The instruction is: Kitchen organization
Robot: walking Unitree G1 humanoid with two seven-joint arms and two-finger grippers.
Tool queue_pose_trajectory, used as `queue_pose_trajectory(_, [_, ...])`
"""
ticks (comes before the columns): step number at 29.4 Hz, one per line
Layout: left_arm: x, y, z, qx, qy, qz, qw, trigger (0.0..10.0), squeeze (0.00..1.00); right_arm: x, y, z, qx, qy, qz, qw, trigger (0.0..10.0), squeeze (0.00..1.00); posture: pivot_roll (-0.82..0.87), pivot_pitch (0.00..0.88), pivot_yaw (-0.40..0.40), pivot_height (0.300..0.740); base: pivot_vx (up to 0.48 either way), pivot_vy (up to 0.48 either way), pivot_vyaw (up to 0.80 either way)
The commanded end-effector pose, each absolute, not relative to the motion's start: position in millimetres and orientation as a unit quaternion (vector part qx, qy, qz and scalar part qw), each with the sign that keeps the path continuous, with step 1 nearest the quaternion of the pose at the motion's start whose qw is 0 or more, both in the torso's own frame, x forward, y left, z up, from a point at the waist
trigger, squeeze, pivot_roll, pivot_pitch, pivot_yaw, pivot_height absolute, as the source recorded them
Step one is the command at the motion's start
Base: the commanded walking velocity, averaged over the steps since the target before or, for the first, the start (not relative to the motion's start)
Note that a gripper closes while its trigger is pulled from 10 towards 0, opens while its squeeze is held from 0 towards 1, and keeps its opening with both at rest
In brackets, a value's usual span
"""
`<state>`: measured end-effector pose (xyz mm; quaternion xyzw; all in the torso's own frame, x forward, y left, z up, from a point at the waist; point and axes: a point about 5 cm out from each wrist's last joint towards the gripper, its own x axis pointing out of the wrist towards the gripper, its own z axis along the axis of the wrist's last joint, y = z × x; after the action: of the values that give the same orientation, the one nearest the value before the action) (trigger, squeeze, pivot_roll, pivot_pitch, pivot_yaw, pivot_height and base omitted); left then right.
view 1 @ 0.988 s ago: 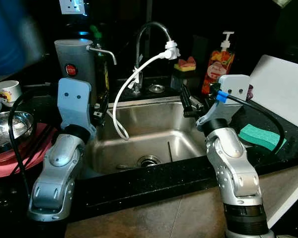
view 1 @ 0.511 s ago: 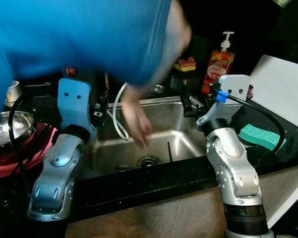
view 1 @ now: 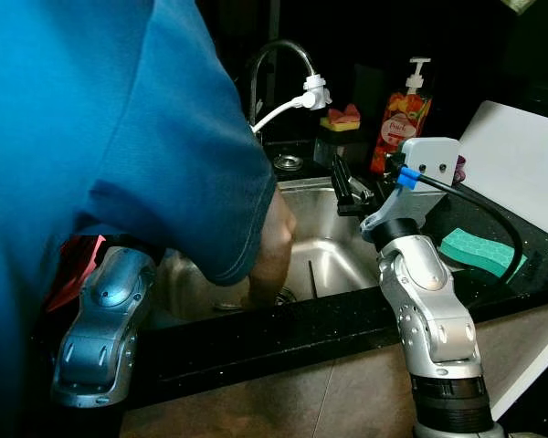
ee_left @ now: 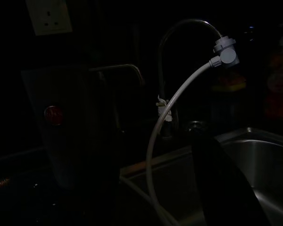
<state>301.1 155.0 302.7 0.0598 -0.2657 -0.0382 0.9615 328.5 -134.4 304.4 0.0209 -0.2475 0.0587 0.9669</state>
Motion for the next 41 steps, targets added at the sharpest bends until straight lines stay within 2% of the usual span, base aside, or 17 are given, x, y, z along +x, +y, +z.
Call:
queue_pose_trajectory(1, [300.2,151.5,301.1,0.058,-0.263,-0.045,0.962,10.0,0.0,328.2,-135.0,301.7,0.027,-0.243,0.058,0.968,10.0,0.0,0.07,0.07,-0.049,0.74,0.0,0.0,0.0])
queue_pose_trajectory(41, [300.4,149.2,300.4,0.055,-0.263,-0.046,0.962,10.0,0.0,328.3,-135.9,302.5,0.025,-0.244,0.058,0.968,10.0,0.0,0.07,0.068,-0.053,0.74,0.0,0.0,0.0])
